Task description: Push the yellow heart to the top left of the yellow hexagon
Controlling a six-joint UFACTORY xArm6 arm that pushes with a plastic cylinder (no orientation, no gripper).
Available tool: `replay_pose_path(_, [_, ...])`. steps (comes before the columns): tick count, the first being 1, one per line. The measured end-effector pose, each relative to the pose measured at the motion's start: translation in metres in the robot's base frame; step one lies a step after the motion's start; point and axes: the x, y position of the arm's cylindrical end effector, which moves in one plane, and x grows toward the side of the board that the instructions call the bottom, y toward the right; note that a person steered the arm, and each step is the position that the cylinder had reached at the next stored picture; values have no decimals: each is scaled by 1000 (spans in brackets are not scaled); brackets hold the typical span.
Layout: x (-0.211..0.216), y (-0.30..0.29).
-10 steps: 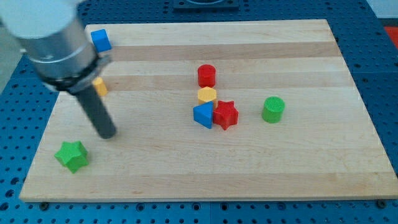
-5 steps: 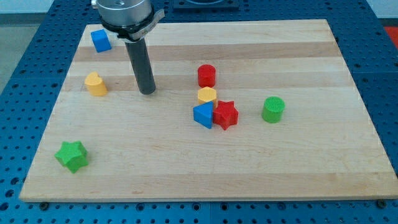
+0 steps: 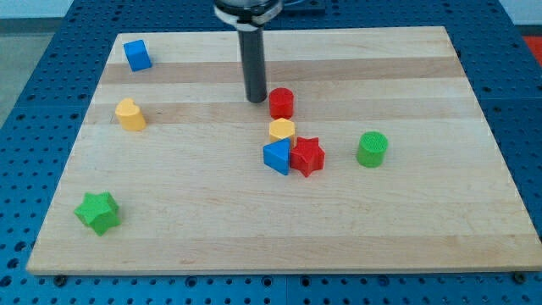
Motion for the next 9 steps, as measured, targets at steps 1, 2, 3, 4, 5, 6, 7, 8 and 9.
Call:
replay_pose_path(1, [0, -19])
replay_pose_path(2, [9, -63])
replay_pose_path(3, [68, -87])
replay_pose_path(4, [74, -90])
replay_pose_path(5, [74, -93])
replay_pose_path(6, [74, -145])
replay_pose_path(7, [74, -155])
replay_pose_path(8, [75, -160])
replay_pose_path(9, [84, -187])
